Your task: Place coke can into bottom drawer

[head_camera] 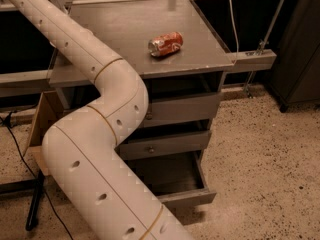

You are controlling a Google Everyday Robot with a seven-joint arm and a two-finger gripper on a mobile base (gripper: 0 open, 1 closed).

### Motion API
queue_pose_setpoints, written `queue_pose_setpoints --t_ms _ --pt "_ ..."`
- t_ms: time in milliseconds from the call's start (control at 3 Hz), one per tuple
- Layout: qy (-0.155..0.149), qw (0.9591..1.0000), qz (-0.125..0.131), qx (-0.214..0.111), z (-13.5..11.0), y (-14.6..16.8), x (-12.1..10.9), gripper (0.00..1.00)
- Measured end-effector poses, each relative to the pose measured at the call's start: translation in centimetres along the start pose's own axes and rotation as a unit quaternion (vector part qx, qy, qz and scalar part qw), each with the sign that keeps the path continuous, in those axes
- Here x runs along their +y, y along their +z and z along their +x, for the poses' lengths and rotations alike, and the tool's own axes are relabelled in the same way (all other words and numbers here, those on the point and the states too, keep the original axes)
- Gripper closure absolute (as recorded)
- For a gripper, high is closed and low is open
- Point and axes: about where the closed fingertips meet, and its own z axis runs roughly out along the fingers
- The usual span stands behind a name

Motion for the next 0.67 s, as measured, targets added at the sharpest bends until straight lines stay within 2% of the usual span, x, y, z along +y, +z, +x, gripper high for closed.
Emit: queue_pose_setpoints --t_ms 667 --pt "-0.001 1.0000 -0.002 0.000 -0.38 -0.62 -0.04 0.00"
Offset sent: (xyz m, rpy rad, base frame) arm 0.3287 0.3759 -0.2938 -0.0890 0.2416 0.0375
